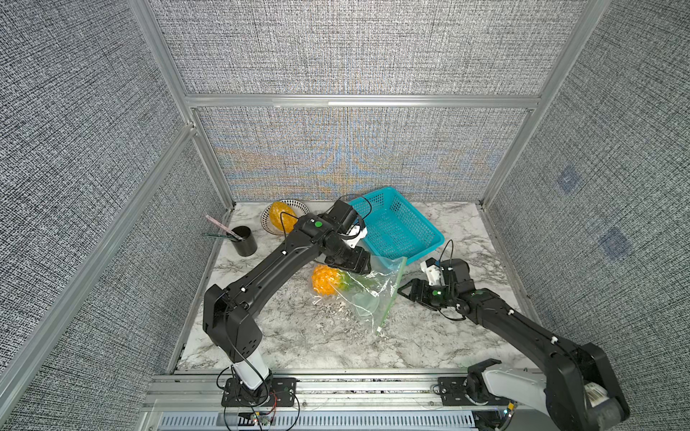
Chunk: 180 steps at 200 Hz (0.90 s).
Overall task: Open the zip-top bag and take out the pineapple
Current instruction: Open the zipper of the food storage bag at the center of the board.
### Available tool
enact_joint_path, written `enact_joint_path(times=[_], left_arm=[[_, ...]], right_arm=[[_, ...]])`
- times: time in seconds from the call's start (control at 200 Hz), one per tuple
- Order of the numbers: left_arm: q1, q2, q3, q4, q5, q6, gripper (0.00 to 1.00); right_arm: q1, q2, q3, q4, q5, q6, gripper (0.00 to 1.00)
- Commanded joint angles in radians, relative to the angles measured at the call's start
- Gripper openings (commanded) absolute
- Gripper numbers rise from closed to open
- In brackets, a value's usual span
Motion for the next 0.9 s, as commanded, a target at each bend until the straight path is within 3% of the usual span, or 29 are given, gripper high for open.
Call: enact_joint_path(times=[0.0, 0.13, 0.25, 0.48, 0.896], left_arm=[[-0.003, -0.004, -0.007, 0.020, 0.013, -0.015, 0.75], [-0.015, -0.002, -0.003, 0.020, 0.013, -0.011, 0.75], [-0.036, 0.009, 0.006, 0.021, 0.011, -0.006, 0.75], [-0.077, 0.046, 0.007, 0.022, 0.010, 0.001, 0.74], [-0.121, 0.108, -0.004, 0.015, -0.023, 0.032, 0.68]], right_arm=[[0.011, 0.033, 0.012, 0.152, -0.082, 0.024, 0.76], [0.065, 0.071, 0.036, 0.314, -0.152, 0.083, 0.74], [0.103, 0.123, 0.084, 0.334, -0.158, 0.089, 0.69], [0.122, 0.181, 0.100, 0.377, -0.157, 0.119, 0.43], [0.132, 0.225, 0.150, 0.366, -0.147, 0.127, 0.43]])
